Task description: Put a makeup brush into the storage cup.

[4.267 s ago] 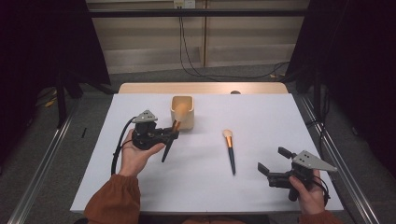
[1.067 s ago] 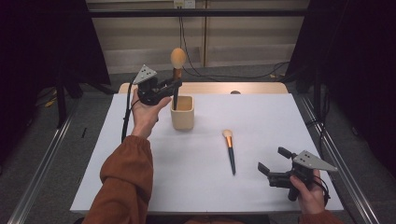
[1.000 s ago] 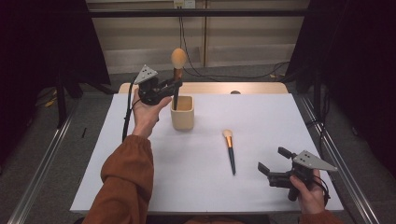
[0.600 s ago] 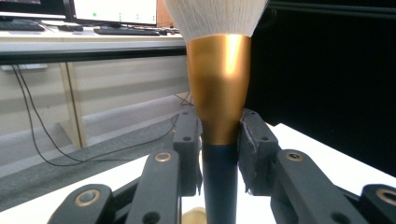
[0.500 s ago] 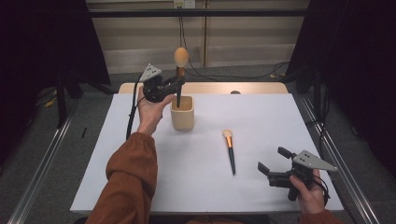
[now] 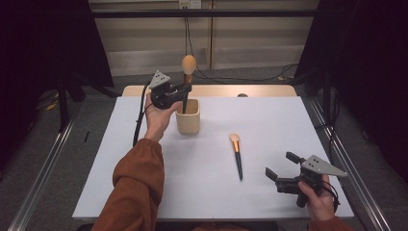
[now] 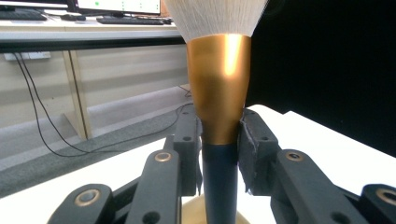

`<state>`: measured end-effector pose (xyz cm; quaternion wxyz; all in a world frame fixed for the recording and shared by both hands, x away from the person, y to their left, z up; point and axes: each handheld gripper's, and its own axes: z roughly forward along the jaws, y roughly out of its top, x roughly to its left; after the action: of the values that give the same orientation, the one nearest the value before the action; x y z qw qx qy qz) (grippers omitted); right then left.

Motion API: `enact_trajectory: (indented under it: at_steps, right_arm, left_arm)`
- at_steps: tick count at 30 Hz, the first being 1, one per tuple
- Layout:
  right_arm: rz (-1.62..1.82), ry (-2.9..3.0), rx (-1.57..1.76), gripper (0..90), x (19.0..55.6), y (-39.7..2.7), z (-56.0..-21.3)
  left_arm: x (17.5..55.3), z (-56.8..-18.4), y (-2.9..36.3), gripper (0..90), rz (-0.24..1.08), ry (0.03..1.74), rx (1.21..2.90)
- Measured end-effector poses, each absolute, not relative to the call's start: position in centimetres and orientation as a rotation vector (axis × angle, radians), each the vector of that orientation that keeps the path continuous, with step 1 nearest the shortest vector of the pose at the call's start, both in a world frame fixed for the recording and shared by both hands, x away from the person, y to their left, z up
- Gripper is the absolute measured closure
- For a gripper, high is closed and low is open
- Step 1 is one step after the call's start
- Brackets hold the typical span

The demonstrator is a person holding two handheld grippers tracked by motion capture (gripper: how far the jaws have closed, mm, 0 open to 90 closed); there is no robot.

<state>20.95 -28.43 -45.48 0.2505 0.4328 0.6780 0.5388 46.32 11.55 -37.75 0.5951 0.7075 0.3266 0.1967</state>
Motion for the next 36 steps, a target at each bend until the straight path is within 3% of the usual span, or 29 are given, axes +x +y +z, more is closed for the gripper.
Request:
enact_trajectory:
  at_steps: [36]
  right_arm:
    - [1.468, 1.844, 1.181, 0.0, 21.0, -28.4, -45.5]
  left_arm:
    - [46.0, -41.7, 11.7, 71.2, 0.427, 0.791, 1.708]
